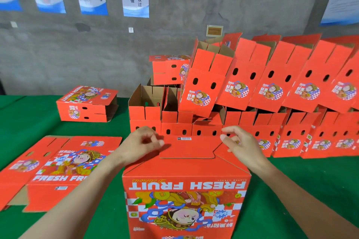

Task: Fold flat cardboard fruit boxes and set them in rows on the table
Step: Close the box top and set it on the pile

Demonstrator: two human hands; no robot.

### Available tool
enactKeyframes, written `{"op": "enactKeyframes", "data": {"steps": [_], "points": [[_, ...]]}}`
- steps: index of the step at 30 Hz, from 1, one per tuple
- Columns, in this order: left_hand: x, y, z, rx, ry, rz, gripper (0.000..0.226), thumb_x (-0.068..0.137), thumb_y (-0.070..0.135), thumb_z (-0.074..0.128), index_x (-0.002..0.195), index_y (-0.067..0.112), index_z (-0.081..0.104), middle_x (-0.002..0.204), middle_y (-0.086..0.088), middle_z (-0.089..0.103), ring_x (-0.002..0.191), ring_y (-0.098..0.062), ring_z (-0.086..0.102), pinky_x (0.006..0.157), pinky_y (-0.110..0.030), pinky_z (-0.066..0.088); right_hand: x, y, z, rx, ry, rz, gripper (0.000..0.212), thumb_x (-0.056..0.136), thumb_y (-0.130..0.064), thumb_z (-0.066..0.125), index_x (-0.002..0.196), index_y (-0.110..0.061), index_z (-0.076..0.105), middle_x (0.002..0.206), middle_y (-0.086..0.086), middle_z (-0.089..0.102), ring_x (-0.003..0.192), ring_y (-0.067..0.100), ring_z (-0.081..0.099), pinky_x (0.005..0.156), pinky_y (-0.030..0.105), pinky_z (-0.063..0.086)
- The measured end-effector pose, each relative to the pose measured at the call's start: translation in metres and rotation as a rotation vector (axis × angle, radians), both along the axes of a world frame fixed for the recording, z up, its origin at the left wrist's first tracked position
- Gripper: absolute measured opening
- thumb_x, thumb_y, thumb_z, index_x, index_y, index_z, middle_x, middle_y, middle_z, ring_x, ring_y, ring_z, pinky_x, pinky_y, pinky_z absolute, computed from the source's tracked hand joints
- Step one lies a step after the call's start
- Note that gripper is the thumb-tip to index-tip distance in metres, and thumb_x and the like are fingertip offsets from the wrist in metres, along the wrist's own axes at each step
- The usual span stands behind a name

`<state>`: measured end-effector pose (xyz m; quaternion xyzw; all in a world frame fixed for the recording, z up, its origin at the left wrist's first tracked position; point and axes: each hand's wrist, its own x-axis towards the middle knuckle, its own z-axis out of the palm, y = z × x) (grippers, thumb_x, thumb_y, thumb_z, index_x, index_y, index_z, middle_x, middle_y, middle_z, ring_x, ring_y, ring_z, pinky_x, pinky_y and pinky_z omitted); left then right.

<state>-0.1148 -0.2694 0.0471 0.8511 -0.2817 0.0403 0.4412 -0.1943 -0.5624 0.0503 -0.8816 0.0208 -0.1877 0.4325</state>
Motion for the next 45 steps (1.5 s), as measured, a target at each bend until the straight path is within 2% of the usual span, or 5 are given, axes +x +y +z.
{"op": "enactKeyframes", "data": {"steps": [6,12,33,40,45], "points": [[0.009,-0.004,0.006,0.288,0.134,0.076,0.039,0.074,0.039,0.078,0.099,0.024,0.051,0.1,0.006,0.057,0.089,-0.009,0.056,0.067,-0.015,0.04,0.014,0.002,0.012,-0.289,0.238,0.069,0.051,0.084,-0.041,0.067,0.131,-0.026,0.052,0.119,-0.008,0.06,0.099,0.009,0.059,0.088,0.026,0.043],[0.012,-0.011,0.011,0.459,0.16,0.097,0.08,0.073,0.041,0.077,0.141,0.028,0.035,0.128,0.0,0.046,0.12,-0.019,0.044,0.103,-0.034,0.038,0.023,0.017,0.015,-0.586,0.275,0.085,0.061,0.084,-0.036,0.067,0.139,-0.025,0.043,0.138,-0.005,0.05,0.126,0.018,0.044,0.095,0.028,0.035],[0.009,-0.027,0.003,0.665,-0.019,0.246,0.079,0.067,0.049,0.077,0.133,0.031,0.039,0.123,-0.003,0.046,0.117,-0.025,0.041,0.098,-0.039,0.043,0.024,0.023,-0.005,-0.716,0.26,0.049,0.059,0.091,-0.039,0.058,0.14,-0.023,0.029,0.137,0.001,0.032,0.127,0.022,0.028,0.102,0.038,0.038],[0.004,0.004,0.008,-0.443,0.542,0.167,0.048,0.086,0.025,0.066,0.131,0.031,0.05,0.127,-0.009,0.058,0.118,-0.022,0.055,0.107,-0.037,0.039,0.021,-0.002,-0.007,-0.171,0.164,0.096,0.033,0.097,-0.029,0.053,0.129,-0.019,0.054,0.131,-0.006,0.049,0.125,0.01,0.04,0.098,0.023,0.029],[-0.011,0.018,-0.014,-0.333,0.628,0.223,0.034,0.096,0.041,0.045,0.12,0.023,0.061,0.122,0.004,0.062,0.092,0.003,0.06,0.08,-0.009,0.04,0.023,-0.011,-0.019,0.485,0.165,-0.035,0.022,0.102,-0.025,0.042,0.115,-0.022,0.06,0.121,-0.002,0.058,0.111,0.014,0.054,0.098,0.032,0.039]]}}
